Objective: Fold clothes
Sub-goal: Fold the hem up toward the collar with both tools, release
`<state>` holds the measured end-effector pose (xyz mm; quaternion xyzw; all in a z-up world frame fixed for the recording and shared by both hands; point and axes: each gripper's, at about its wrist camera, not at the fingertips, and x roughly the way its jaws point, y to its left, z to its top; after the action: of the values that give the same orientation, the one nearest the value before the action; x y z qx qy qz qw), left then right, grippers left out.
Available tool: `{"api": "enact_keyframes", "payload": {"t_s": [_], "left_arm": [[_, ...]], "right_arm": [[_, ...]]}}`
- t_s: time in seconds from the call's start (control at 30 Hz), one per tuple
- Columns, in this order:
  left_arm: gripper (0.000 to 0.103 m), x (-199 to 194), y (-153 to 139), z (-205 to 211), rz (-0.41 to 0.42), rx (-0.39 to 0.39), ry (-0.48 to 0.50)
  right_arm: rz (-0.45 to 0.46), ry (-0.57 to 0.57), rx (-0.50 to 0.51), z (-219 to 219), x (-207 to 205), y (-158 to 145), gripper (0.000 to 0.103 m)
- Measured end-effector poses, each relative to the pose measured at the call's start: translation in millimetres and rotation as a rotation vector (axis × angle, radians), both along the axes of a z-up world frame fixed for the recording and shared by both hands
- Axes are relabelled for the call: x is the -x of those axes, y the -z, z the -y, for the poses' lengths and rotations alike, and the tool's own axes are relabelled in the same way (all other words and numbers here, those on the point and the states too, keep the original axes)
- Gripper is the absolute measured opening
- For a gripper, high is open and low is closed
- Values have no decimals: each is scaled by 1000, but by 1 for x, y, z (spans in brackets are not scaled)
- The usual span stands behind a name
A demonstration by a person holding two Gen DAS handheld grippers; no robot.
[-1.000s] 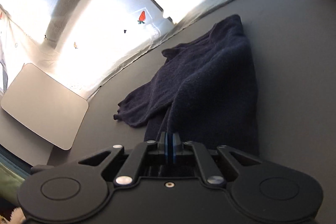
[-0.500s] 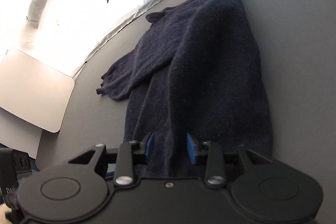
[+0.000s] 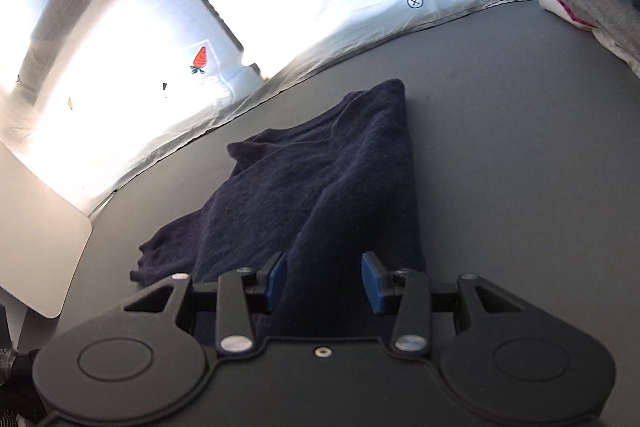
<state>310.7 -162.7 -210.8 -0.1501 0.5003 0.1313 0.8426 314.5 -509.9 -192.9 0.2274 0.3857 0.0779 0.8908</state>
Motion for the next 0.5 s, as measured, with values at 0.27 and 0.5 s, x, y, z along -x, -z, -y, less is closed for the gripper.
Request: {"api": "enact_keyframes", "payload": {"t_s": [0.27, 0.5], "left_arm": [[67, -84, 12, -41, 15, -99, -30], [70, -118, 22, -48, 14, -195, -8]], "right_arm": [[-23, 143, 69, 12, -79, 14, 51], [-86, 196, 148, 11, -137, 40, 66]]}}
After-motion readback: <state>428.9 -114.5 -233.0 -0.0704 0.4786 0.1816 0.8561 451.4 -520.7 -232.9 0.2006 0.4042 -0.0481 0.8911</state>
